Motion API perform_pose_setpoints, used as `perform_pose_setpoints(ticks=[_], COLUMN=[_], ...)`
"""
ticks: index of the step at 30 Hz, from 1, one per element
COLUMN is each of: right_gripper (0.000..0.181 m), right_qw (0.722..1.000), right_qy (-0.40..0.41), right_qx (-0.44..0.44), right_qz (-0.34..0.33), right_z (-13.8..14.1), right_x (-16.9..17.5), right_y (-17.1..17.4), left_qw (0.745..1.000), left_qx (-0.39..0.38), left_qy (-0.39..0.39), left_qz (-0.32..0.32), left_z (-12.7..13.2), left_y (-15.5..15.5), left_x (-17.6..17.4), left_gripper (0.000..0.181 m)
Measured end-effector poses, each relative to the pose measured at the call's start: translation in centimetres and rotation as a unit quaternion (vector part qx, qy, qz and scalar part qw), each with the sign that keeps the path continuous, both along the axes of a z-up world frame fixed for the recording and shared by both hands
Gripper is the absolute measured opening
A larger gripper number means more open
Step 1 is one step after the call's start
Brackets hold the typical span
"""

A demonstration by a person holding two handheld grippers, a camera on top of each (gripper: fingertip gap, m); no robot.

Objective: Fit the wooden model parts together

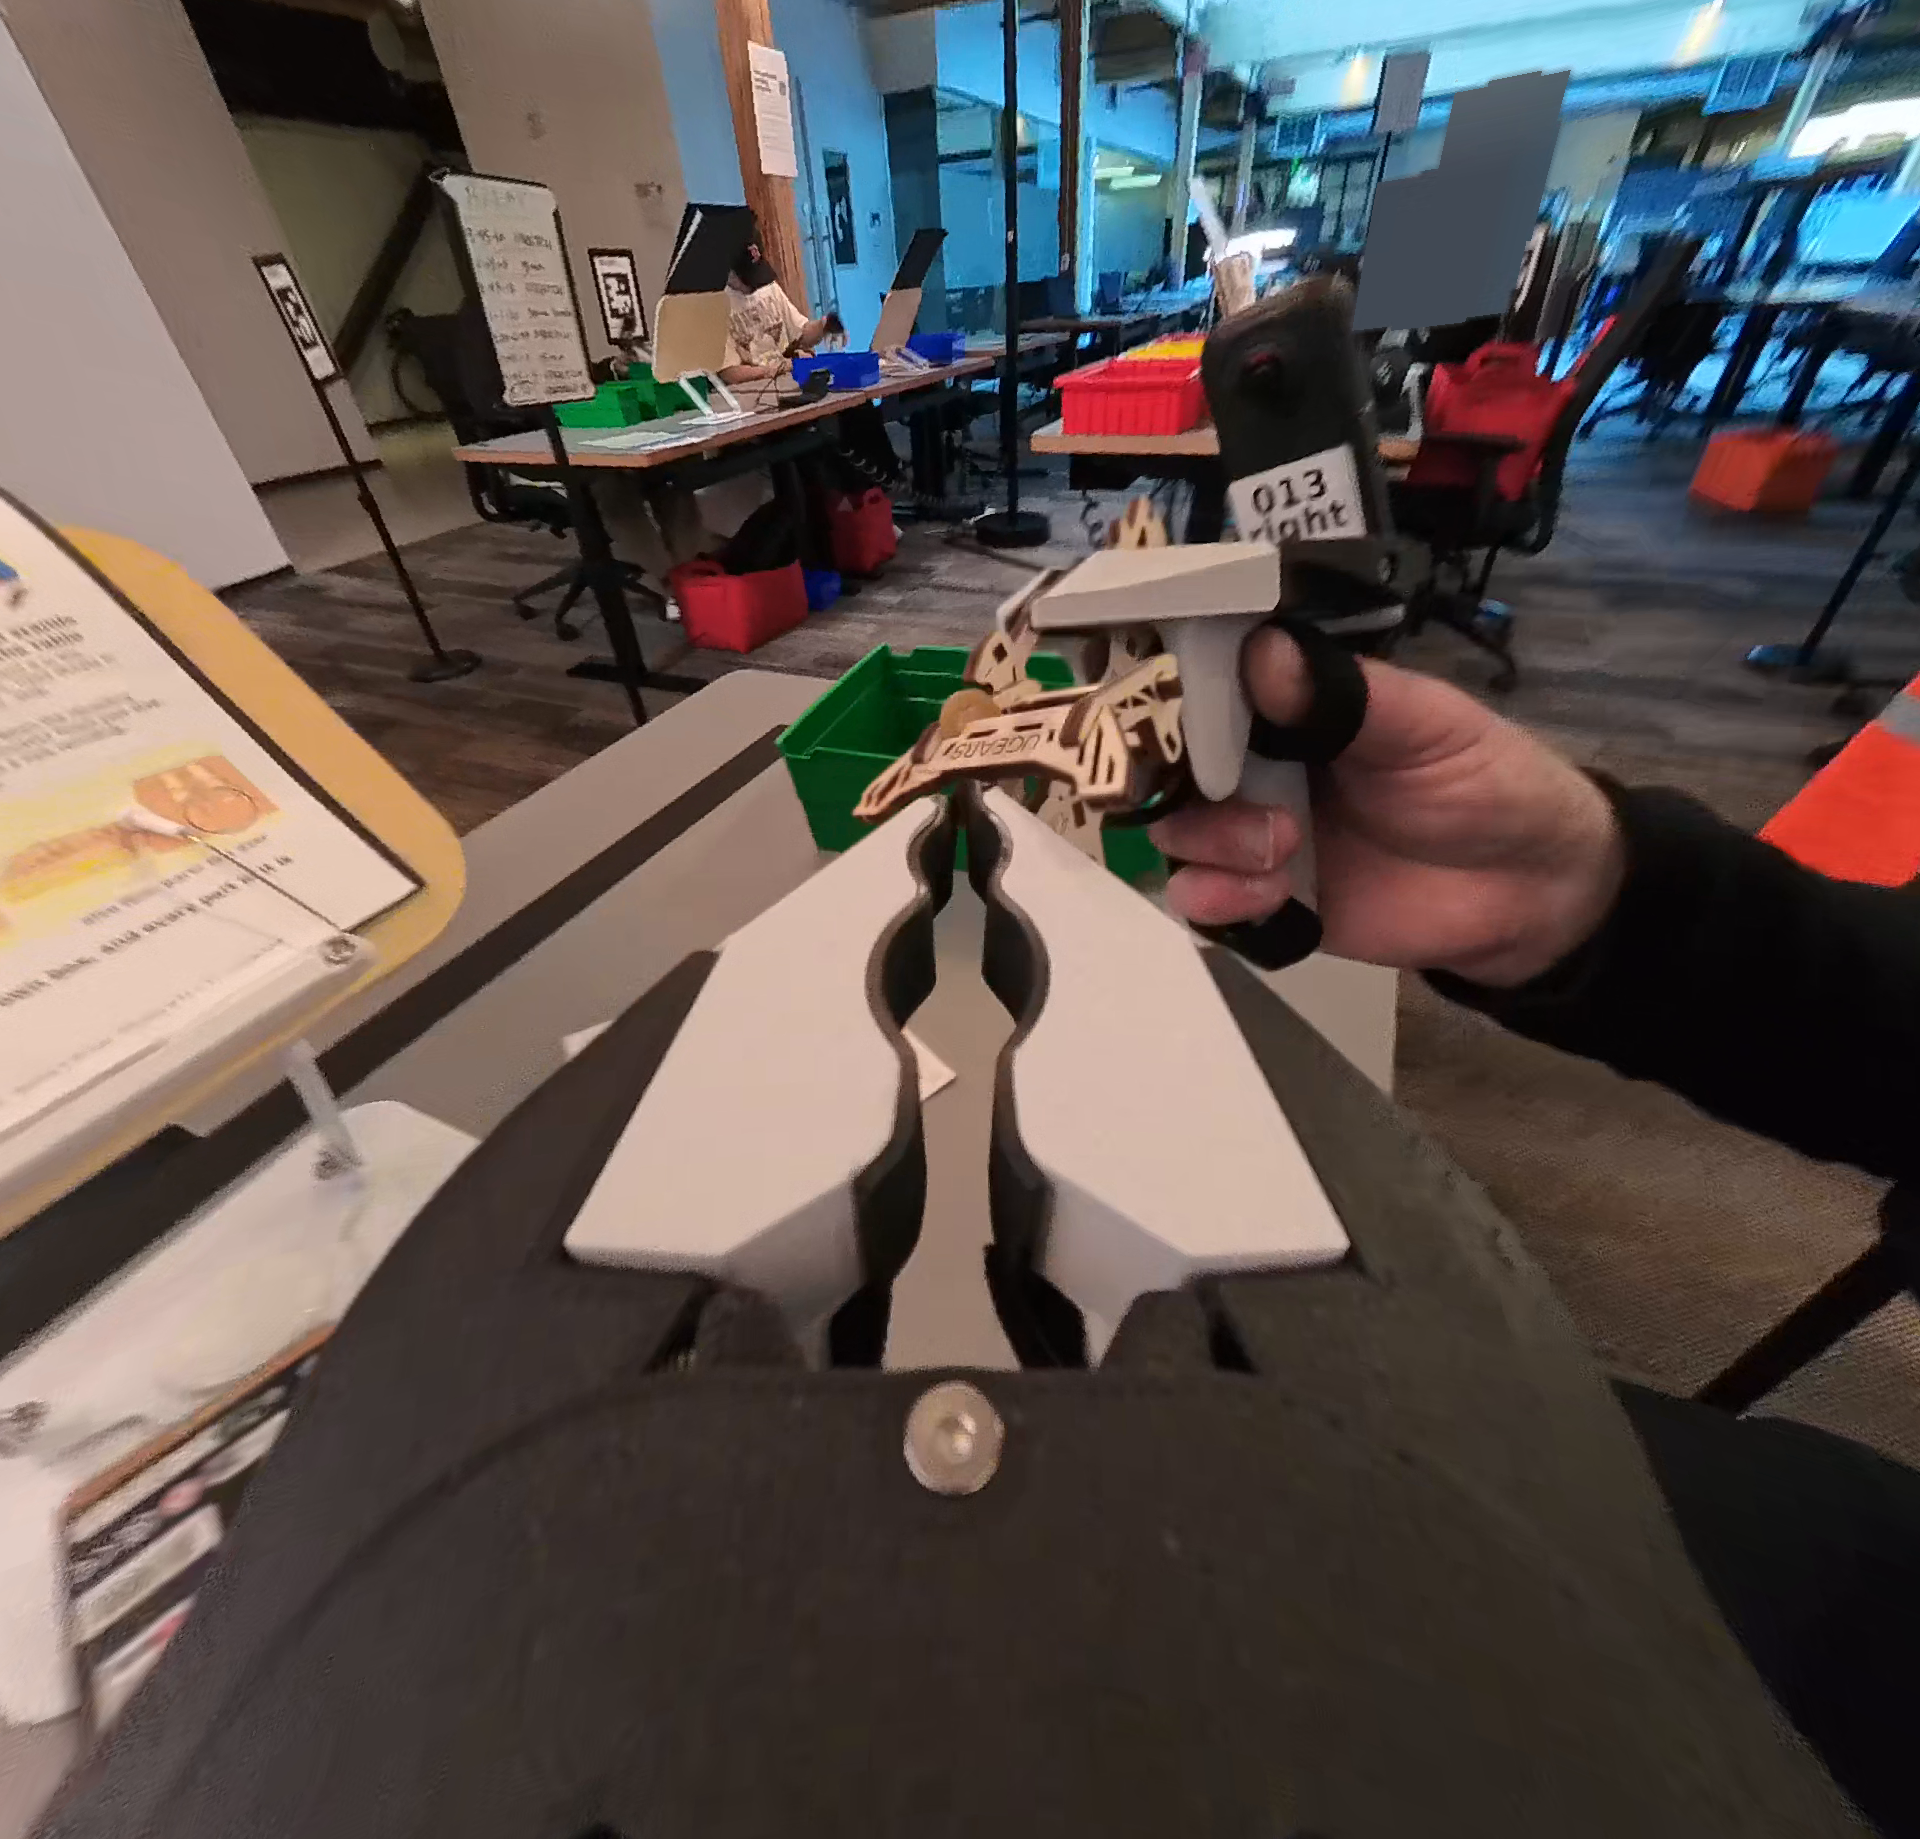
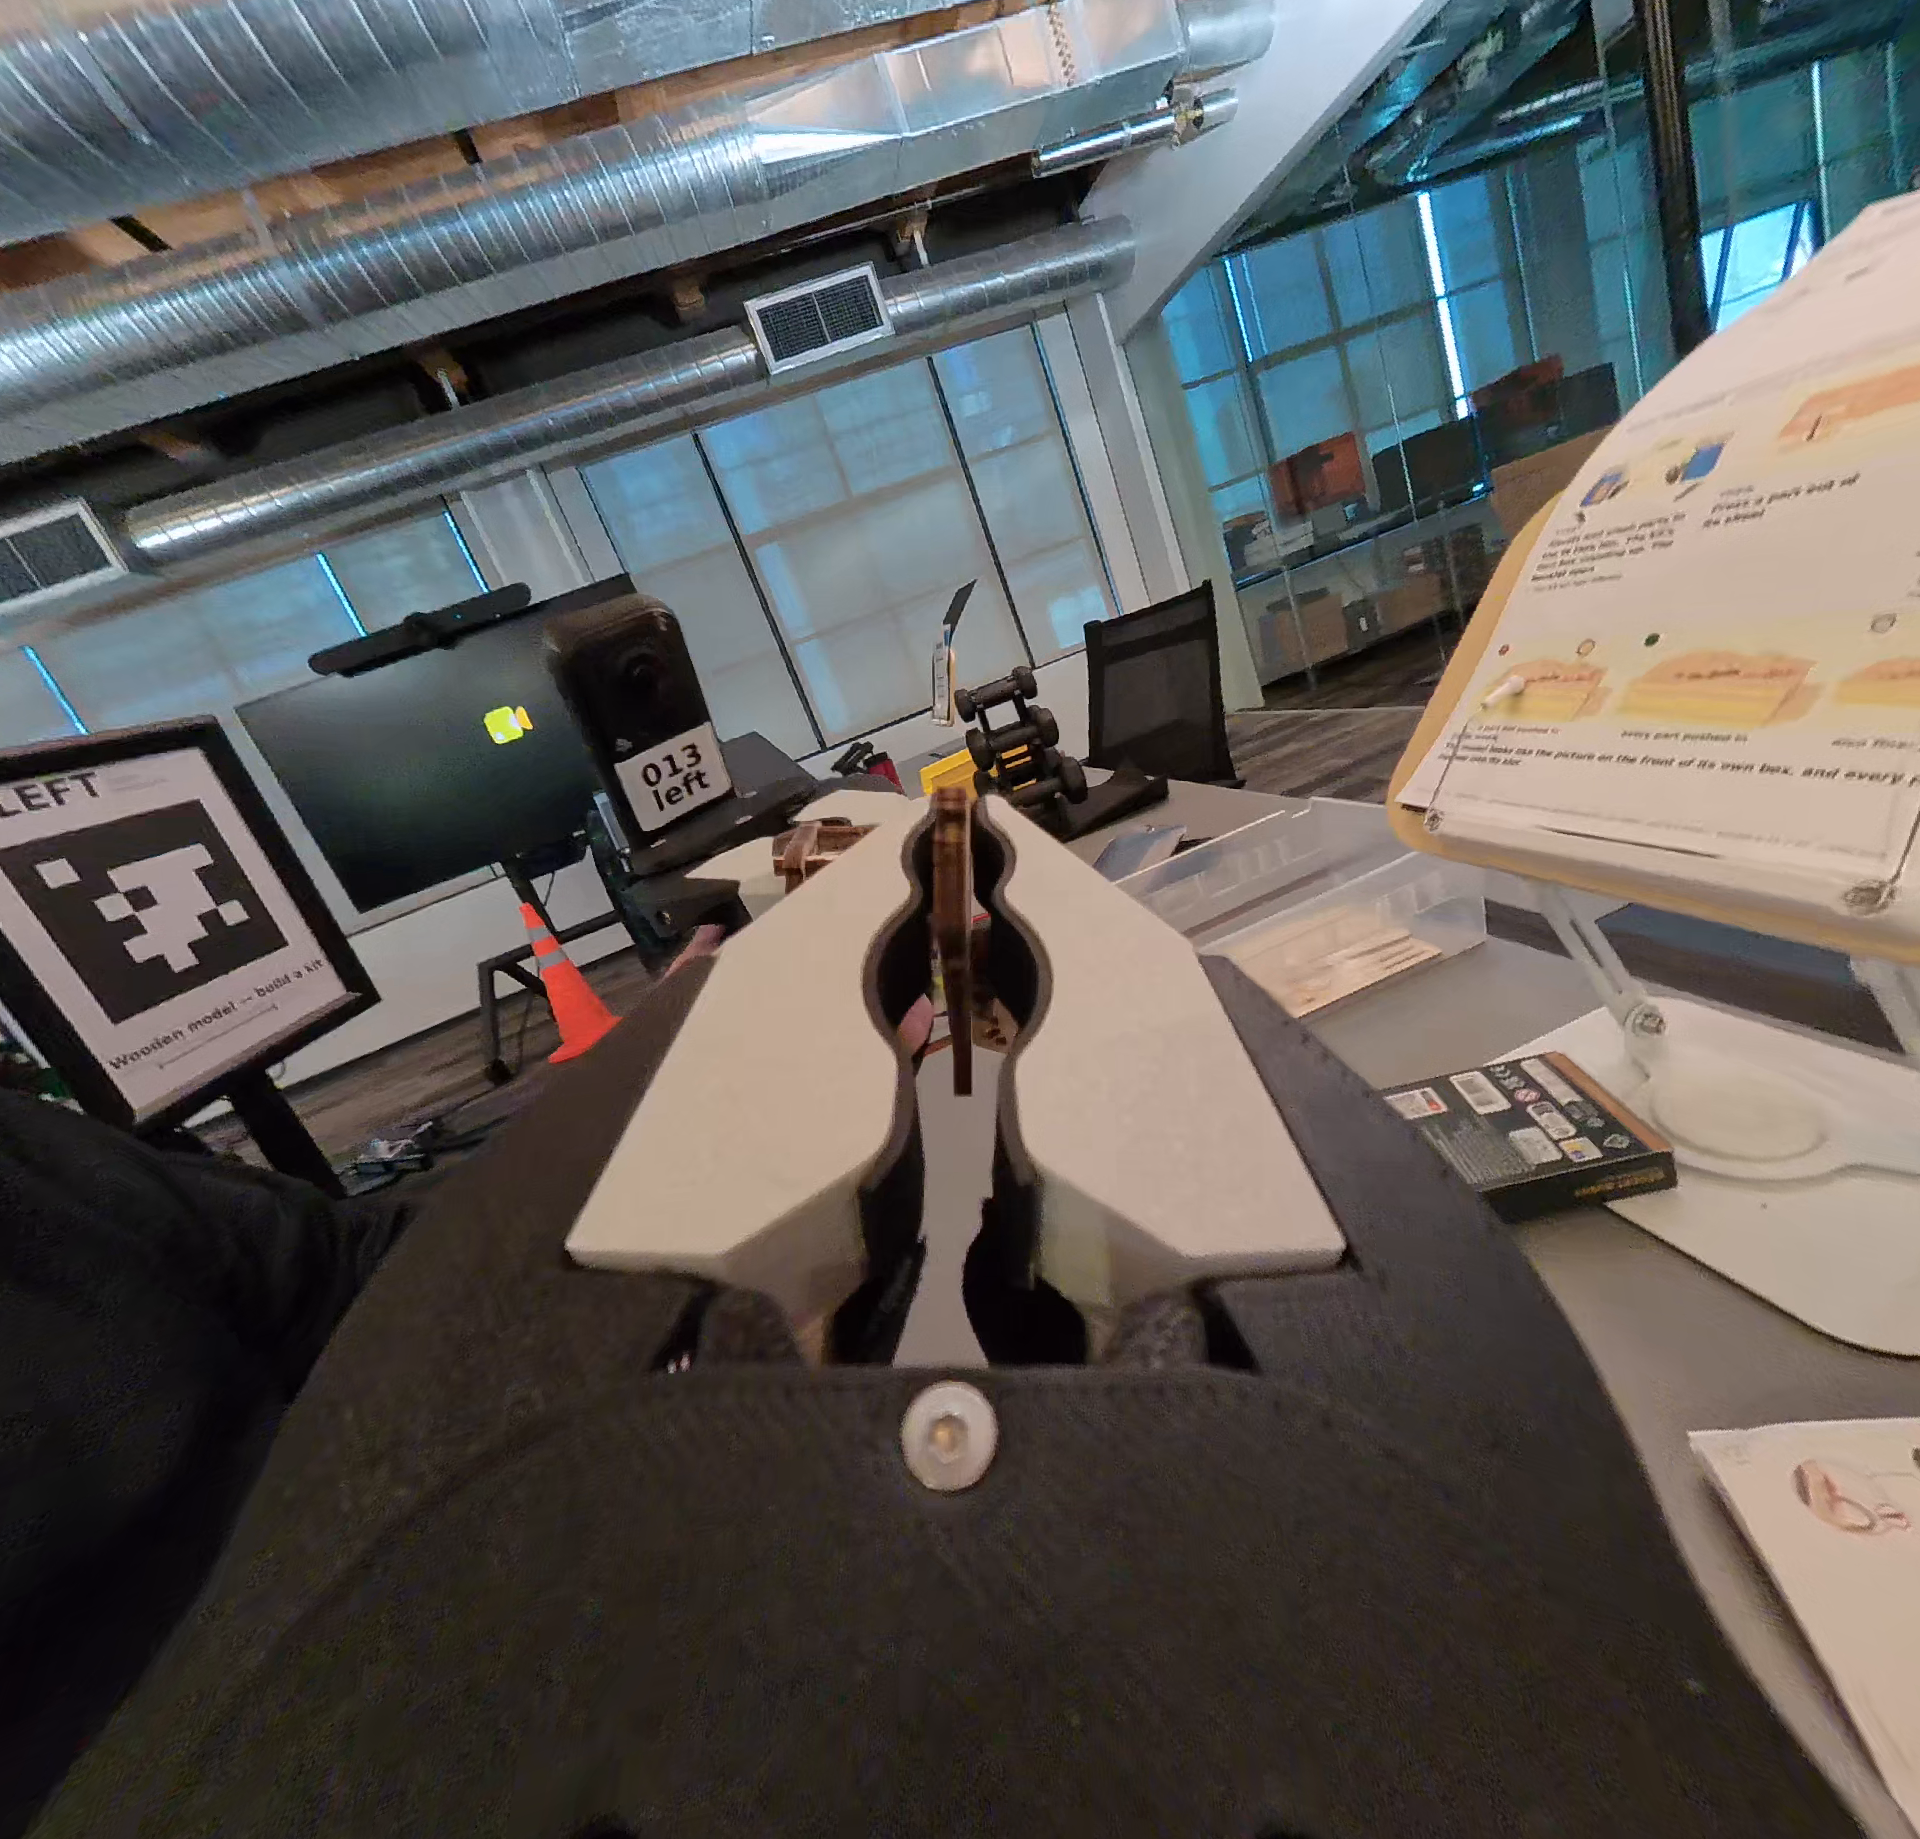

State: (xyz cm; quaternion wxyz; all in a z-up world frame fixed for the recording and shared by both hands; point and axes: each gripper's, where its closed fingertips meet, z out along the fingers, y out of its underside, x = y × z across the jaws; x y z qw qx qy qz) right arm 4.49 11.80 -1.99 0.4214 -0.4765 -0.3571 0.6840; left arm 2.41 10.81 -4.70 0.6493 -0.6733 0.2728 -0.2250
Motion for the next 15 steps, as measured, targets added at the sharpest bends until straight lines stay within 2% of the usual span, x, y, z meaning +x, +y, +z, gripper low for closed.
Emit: perform_pose_setpoints(ticks=[5, 10, 15], right_gripper=[0.002, 0.005, 0.015], right_qw=[0.999, 0.998, 0.998], right_qy=[0.002, -0.006, -0.051], right_qx=[-0.03, -0.048, -0.006], right_qz=[0.013, 0.03, 0.02], right_z=[-1.1, -2.8, -5.0], right_x=[0.0, -0.4, -0.8], right_y=[1.2, 1.7, 2.1], left_qw=[0.997, 0.997, 0.998], left_qx=[-0.028, -0.042, -0.043], left_qy=[-0.067, -0.061, -0.036], left_qz=[-0.01, -0.004, 0.004], left_z=[-1.2, -2.4, -3.0], left_y=[1.1, 2.0, 2.5], left_x=[-0.2, 0.0, -0.4], left_gripper=[0.0, 0.0, 0.0])
